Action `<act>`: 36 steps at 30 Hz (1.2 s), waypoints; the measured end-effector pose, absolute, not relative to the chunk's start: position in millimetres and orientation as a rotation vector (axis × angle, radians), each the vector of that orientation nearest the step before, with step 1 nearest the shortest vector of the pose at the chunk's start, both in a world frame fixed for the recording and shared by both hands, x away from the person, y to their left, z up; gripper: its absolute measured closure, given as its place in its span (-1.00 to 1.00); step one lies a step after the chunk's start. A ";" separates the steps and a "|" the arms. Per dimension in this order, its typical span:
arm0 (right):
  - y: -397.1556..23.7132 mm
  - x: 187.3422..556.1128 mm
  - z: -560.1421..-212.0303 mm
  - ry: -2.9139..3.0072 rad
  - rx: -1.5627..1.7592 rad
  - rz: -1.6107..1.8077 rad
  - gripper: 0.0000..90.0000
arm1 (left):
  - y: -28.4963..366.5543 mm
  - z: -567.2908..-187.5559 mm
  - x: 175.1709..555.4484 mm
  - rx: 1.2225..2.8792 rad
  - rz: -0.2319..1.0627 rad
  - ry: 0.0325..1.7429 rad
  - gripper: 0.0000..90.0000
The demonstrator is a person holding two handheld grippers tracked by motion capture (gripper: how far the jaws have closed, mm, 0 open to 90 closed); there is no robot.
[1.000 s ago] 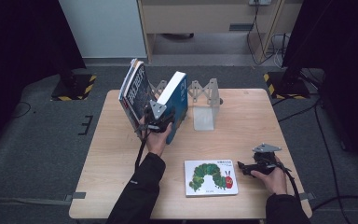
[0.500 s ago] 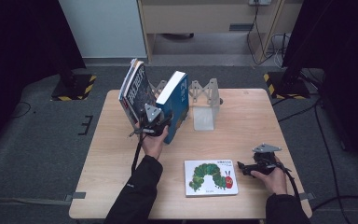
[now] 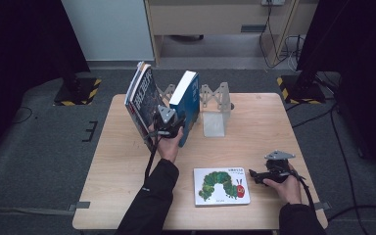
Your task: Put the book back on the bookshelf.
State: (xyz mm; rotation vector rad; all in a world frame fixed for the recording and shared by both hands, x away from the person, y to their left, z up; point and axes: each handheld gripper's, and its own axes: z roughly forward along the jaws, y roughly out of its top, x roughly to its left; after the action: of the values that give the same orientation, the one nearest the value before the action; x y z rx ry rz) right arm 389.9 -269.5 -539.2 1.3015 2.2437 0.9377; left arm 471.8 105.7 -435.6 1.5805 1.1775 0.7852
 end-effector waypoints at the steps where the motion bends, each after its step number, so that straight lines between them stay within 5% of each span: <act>1: -269.5 389.9 -539.2 2.244 1.301 0.938 -0.93 | 104.3 -435.5 473.4 1.583 0.784 1.177 0.34; 36: -268.9 390.2 -538.9 2.252 1.303 0.937 -0.93 | 86.1 -442.1 466.1 1.619 0.702 1.175 0.31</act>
State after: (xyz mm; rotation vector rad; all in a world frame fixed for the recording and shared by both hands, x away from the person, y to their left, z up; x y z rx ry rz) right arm 390.2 -268.9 -538.9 1.3027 2.2518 0.9372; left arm 466.1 86.1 -442.1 1.6186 1.1748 0.7022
